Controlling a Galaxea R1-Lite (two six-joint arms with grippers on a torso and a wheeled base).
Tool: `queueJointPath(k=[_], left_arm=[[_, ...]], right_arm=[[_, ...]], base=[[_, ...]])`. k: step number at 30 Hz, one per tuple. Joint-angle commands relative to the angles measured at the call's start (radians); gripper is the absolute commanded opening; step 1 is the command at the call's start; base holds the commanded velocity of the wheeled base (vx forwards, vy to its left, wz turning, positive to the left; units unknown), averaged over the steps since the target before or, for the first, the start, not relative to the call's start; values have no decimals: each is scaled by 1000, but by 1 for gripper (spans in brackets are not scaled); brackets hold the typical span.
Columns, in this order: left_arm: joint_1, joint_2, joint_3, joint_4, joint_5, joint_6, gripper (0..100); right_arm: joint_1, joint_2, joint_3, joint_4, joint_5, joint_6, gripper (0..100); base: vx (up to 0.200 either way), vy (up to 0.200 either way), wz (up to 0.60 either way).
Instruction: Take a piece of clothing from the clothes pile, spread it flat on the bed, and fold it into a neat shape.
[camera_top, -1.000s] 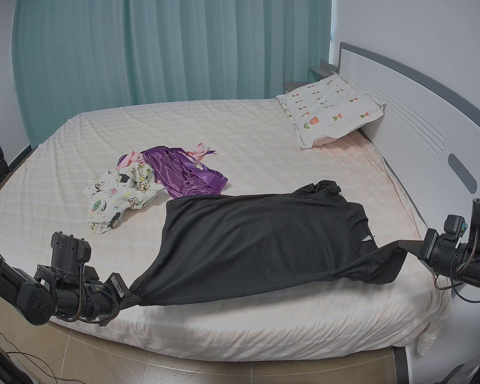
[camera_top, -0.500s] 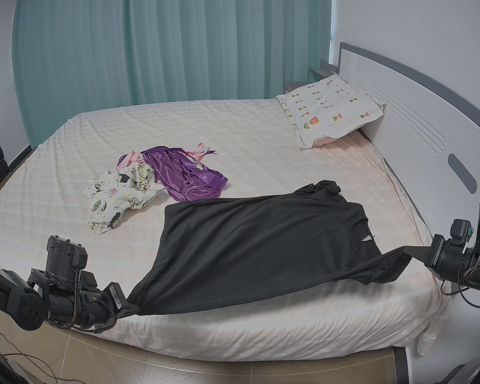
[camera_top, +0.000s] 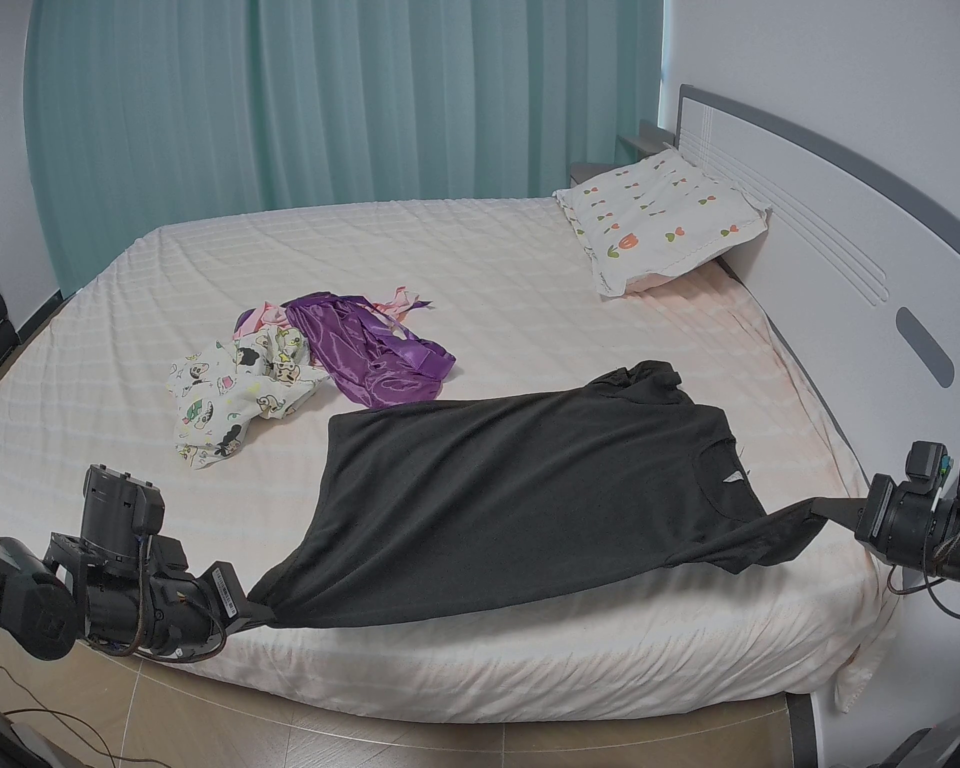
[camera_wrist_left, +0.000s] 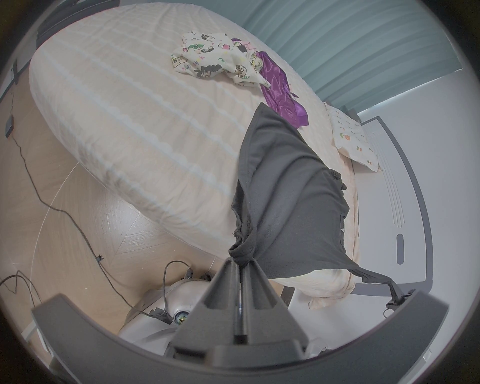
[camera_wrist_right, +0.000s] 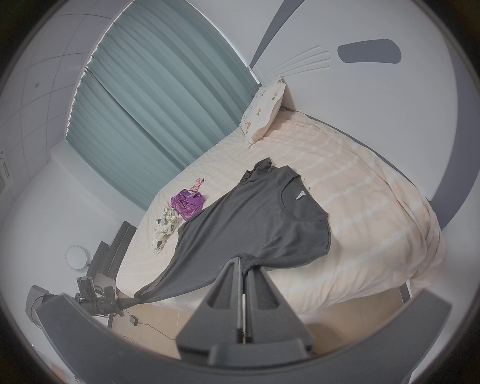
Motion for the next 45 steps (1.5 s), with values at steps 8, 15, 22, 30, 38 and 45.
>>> queueJointPath(k=[8, 15, 22, 30, 38, 45], left_arm=[[9, 42, -91, -33, 72, -14, 0], [9, 103, -105, -174, 125, -69, 0], [15, 203, -111, -337, 188, -94, 0], [-20, 194, -125, -380, 188, -120, 0], [-70, 137, -117, -317, 188, -120, 0], [-69, 75, -66, -306, 191, -118, 0]], right_arm=[[-4, 99, -93, -30, 4, 6, 0], [-7, 162, -153, -61, 0, 3, 0], [-9, 232, -214, -85, -3, 1, 0], [-63, 260, -253, -144, -8, 6, 0], [-109, 196, -204, -114, 0, -2, 0], [-109, 168, -113, -108, 1, -55, 0]], base=[[0, 0, 0], [0, 0, 0], [0, 0, 0], [0, 0, 0], [0, 0, 0], [0, 0, 0]])
